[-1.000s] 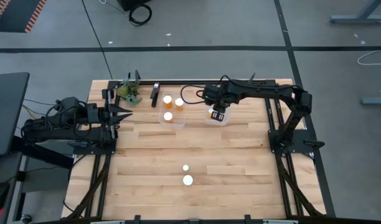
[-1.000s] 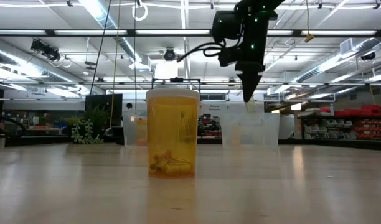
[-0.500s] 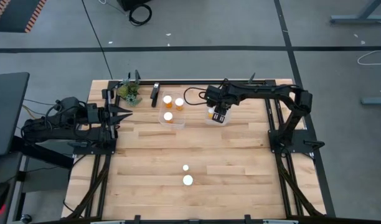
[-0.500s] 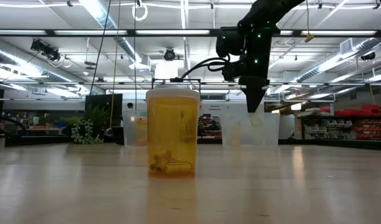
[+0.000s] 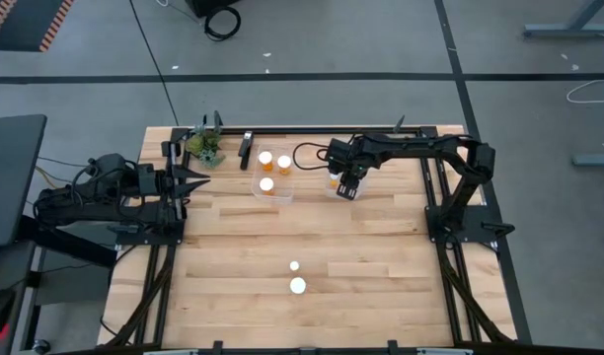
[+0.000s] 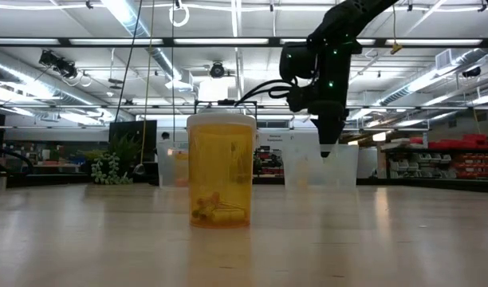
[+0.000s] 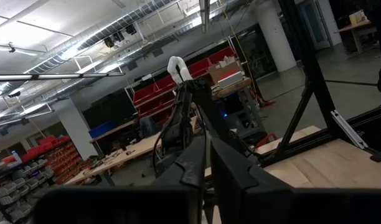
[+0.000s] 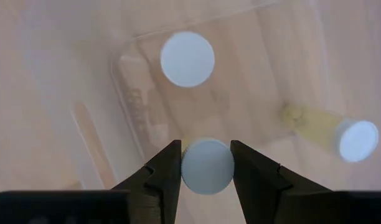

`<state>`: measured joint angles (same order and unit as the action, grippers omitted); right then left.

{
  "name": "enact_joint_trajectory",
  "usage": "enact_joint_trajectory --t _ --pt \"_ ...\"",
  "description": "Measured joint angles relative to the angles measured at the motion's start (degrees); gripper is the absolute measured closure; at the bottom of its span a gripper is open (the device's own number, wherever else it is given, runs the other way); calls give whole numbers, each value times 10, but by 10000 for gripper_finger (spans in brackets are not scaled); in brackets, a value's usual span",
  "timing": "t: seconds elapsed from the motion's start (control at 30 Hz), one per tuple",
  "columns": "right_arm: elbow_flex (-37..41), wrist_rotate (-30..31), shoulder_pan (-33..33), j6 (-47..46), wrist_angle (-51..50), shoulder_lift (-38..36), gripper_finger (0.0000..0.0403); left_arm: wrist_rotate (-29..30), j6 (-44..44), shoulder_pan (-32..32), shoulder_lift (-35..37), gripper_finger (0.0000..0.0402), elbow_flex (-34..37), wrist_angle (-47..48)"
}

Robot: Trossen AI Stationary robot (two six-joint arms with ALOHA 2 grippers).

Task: Pick and place medicine bottles into bin by pill shape (circle, oval)
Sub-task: Put the small yellow pill bottle in the right transparent bin

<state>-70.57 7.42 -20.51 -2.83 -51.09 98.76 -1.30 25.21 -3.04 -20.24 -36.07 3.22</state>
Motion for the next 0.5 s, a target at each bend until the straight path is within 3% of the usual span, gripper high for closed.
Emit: enact_joint_trajectory --t 0.5 --pt "0 -30 0 -2 16 0 264 0 0 0 0 364 0 0"
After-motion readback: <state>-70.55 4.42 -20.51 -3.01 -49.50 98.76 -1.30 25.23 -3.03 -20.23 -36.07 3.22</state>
